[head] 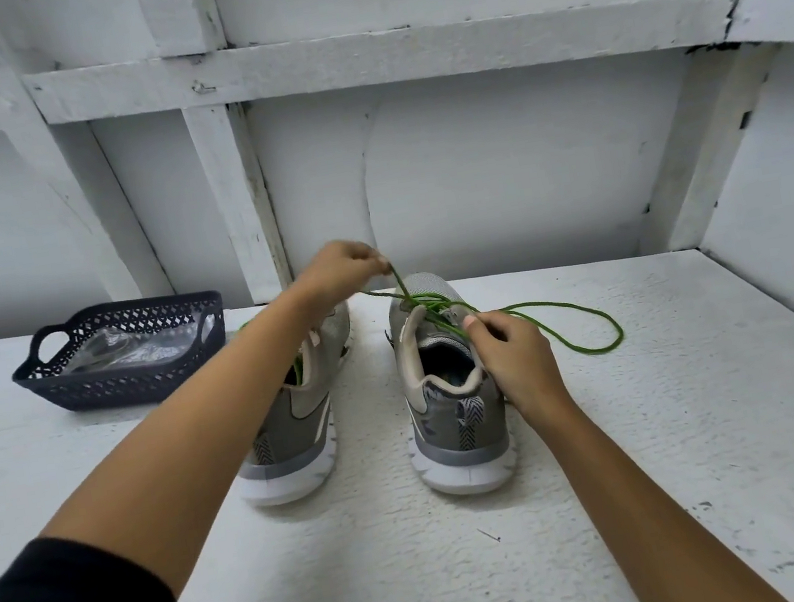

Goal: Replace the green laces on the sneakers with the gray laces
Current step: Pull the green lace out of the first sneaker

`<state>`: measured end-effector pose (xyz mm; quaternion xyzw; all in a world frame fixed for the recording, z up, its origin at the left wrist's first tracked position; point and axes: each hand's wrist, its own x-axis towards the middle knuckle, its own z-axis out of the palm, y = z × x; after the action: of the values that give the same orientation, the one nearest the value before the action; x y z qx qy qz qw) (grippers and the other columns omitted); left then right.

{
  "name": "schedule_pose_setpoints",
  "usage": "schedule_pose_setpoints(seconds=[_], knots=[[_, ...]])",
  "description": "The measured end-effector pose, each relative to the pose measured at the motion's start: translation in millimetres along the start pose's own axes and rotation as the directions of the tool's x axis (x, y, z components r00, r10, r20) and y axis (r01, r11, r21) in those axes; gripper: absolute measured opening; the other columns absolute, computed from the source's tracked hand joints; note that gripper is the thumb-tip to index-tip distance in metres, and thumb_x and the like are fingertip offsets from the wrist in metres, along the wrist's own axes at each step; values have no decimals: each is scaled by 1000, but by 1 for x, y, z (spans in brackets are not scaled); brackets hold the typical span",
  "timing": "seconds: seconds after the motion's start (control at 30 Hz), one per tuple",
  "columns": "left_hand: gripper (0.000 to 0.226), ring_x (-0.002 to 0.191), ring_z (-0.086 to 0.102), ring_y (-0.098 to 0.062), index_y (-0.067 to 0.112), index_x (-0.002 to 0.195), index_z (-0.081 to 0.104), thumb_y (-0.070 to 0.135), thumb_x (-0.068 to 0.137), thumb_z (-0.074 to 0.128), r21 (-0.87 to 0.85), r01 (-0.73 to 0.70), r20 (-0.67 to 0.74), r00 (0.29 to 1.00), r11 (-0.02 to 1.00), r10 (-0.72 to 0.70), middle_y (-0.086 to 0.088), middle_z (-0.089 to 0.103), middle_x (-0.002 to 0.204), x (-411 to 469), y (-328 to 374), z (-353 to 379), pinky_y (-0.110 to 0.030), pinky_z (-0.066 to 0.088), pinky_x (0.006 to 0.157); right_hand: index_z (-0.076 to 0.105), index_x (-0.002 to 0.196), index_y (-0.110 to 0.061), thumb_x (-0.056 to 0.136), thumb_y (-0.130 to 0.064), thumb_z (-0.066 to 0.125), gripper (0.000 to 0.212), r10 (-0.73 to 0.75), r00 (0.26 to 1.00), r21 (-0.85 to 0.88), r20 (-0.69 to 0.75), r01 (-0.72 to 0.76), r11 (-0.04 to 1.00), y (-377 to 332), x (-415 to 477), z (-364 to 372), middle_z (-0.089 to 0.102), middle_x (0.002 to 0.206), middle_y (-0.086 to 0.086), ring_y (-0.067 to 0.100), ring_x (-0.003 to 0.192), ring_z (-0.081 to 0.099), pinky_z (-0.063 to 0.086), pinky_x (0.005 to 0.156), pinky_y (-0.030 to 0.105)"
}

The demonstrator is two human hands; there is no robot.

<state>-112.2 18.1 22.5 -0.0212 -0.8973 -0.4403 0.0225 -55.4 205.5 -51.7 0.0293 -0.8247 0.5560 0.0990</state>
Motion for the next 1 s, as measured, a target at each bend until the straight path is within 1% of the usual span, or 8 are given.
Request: schedule_pose_setpoints(seconds=[0.1,0.2,0.33,0.43,0.63,0.73,0.87,1.0], knots=[[20,94,50,-21,6,101,67,13,92,51,-130,104,-273,952,986,-137,-6,58,99,11,-4,-15,-25,37,81,63,81,-25,94,-34,51,19,2,1000,-8,-5,-2,1000,0,0,0,58,72,-11,5,72,51,36,58,11],[30,109,49,-33,15,116,60,15,89,46,120,174,-382,917,977,-117,-13,54,120,16,-12,-18,-36,43,91,62,80,-25,94,-34,51,20,2,1000,-14,-8,-3,1000,0,0,0,57,71,-11,3,70,51,35,57,10],[38,140,18,-30,40,123,56,24,89,53,582,-111,-62,982,806,181,-3,30,149,4,-7,-2,-55,18,112,65,85,-23,94,-34,51,20,3,1000,-9,-6,-3,1000,0,0,1,59,75,-9,7,74,52,36,59,14],[23,140,19,-23,40,111,65,38,90,55,686,-222,192,974,693,122,5,36,145,-3,0,14,-64,7,110,66,86,-23,95,-34,51,20,-4,1000,-14,-8,4,1000,0,1,2,58,74,-9,8,75,52,35,59,14],[17,124,42,-26,29,101,67,35,89,57,623,-163,122,986,765,111,0,50,128,5,-4,17,-54,27,108,61,83,-26,95,-34,50,18,-16,1000,-21,5,16,1000,1,1,0,56,73,-11,6,73,51,34,57,12],[19,110,53,-29,19,99,67,22,88,51,498,-27,-90,992,867,83,-6,54,118,13,-6,5,-46,44,96,60,81,-27,95,-32,50,18,-22,1000,-16,5,22,1000,0,0,0,56,70,-12,1,70,50,35,54,6],[31,116,44,-37,10,114,60,13,88,45,532,205,-400,916,821,31,-14,48,125,19,-8,-12,-46,35,97,60,82,-28,95,-33,50,17,-24,1000,-14,9,24,1000,0,-1,-1,56,70,-12,1,70,50,35,54,6],[38,131,31,-31,31,124,56,20,88,51,654,-126,-102,962,746,252,-7,39,140,8,-4,-5,-47,25,107,60,83,-27,95,-34,50,17,-17,1000,-14,13,17,1000,0,0,0,56,72,-13,0,71,49,33,57,10]])
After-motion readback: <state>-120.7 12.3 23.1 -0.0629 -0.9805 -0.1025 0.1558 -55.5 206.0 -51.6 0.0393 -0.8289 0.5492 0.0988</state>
